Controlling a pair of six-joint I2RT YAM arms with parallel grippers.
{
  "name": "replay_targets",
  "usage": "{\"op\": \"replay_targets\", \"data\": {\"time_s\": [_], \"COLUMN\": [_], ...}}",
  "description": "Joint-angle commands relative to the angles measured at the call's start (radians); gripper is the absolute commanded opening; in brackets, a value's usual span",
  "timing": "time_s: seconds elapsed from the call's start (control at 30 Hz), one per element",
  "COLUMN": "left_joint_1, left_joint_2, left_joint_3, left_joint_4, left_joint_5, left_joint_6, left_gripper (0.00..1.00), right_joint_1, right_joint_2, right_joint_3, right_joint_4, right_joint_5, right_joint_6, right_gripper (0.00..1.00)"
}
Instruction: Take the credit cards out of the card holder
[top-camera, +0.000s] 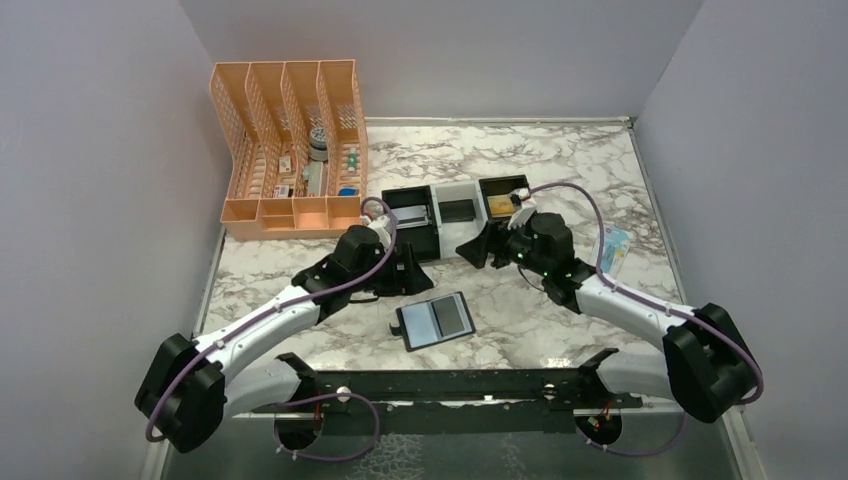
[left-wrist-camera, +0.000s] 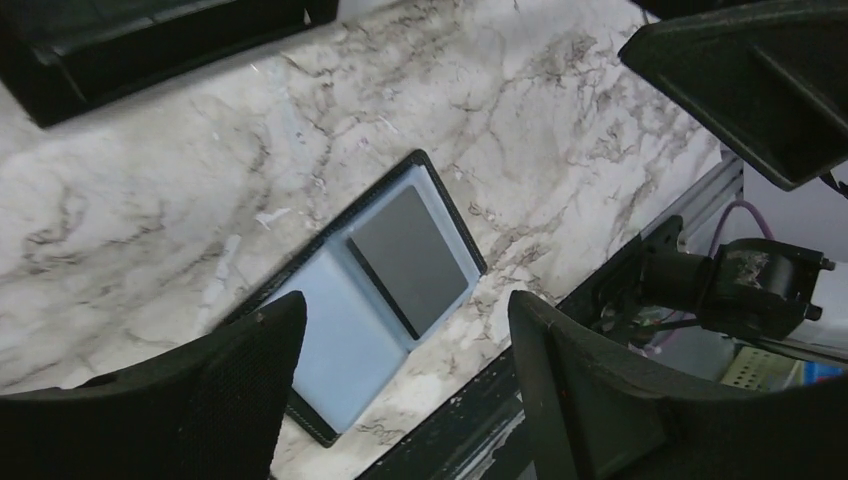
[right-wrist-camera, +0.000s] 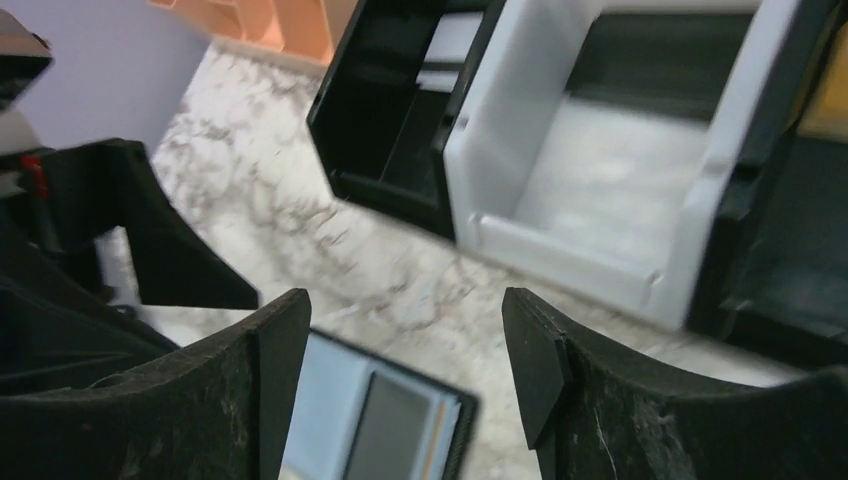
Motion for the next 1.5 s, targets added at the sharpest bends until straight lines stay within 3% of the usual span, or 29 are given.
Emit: {"op": "replay_targets", "data": {"time_s": [0.0, 0.17, 0.27, 0.4, 0.57, 1.13, 1.47], "left_joint_1": [-0.09, -0.204, -0.222, -0.235, -0.24, -0.252, -0.255], "left_joint_2": [0.036, 0.104, 0.153, 0.225, 0.272, 0.278, 0.268], "left_joint_3": [-0.054, -0.097, -0.122, -0.125, -0.122, -0.17, -0.195], "left_joint_4": [0.16, 0.245, 0.303, 0.32, 0.312, 0.345, 0.403], "left_joint_5": [-0.042, -0.159, -0.172, -0.187, -0.211, -0.186, -0.174], "left_joint_6": [-0.175, -0.272, -0.32, -0.334, -0.337, -0.343, -0.377], "left_gripper": [0.74, 0.69, 0.6, 0.53, 0.48, 0.36, 0.23], "right_joint_1": [-0.001, 0.003, 0.004, 0.017, 0.054, 0.113, 0.113], "right_joint_2": [0.065, 0.106, 0.085, 0.051, 0.092, 0.297, 0.297], "right_joint_3": [0.029, -0.017, -0.027, -0.039, 0.009, 0.041, 0.007], "right_joint_4": [-0.193, -0.199, -0.223, -0.236, -0.326, -0.338, -0.348], "right_joint_5": [-0.169, -0.208, -0.211, -0.199, -0.17, -0.235, -0.209], "right_joint_6": [0.287, 0.338, 0.315, 0.303, 0.268, 0.272, 0.288], "right_gripper": [0.67, 0.47, 0.32, 0.21, 0.2, 0.19, 0.15]}}
